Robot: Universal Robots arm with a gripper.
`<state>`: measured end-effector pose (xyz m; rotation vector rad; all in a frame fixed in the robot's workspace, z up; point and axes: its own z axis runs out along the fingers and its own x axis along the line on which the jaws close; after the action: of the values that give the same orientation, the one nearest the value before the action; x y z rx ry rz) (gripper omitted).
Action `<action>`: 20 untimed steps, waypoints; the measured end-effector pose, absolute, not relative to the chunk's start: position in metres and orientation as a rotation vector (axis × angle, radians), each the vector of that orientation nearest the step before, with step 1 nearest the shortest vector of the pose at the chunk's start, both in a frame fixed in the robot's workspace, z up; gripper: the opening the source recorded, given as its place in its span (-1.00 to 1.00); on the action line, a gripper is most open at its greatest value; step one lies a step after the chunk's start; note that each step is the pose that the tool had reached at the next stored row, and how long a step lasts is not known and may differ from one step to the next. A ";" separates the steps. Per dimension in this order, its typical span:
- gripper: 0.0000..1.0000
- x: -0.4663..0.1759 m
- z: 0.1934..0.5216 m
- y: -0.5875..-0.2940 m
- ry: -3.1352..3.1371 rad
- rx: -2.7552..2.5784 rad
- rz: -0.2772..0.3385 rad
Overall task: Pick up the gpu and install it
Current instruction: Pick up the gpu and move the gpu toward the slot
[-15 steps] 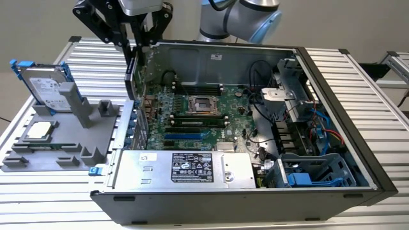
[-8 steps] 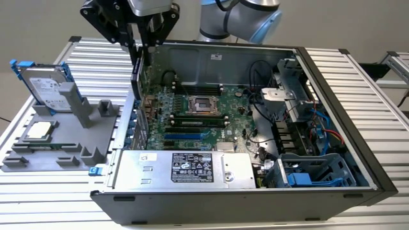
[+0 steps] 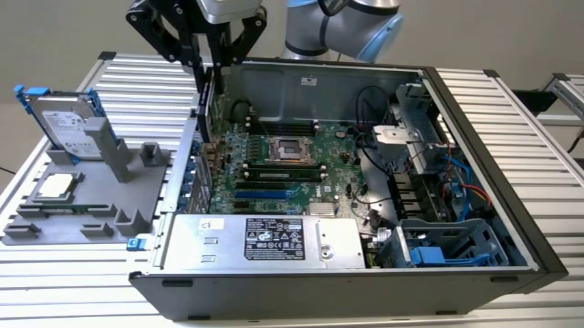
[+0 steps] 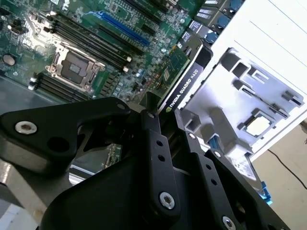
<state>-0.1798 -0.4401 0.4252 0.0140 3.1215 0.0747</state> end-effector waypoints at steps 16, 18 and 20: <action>-1.00 -0.160 0.425 -0.440 3.121 0.014 0.075; -1.00 -0.158 0.425 -0.440 3.121 0.014 0.075; -1.00 -0.156 0.425 -0.440 3.121 0.014 0.075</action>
<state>-0.1559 -0.4401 0.4252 0.0140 3.1214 0.0747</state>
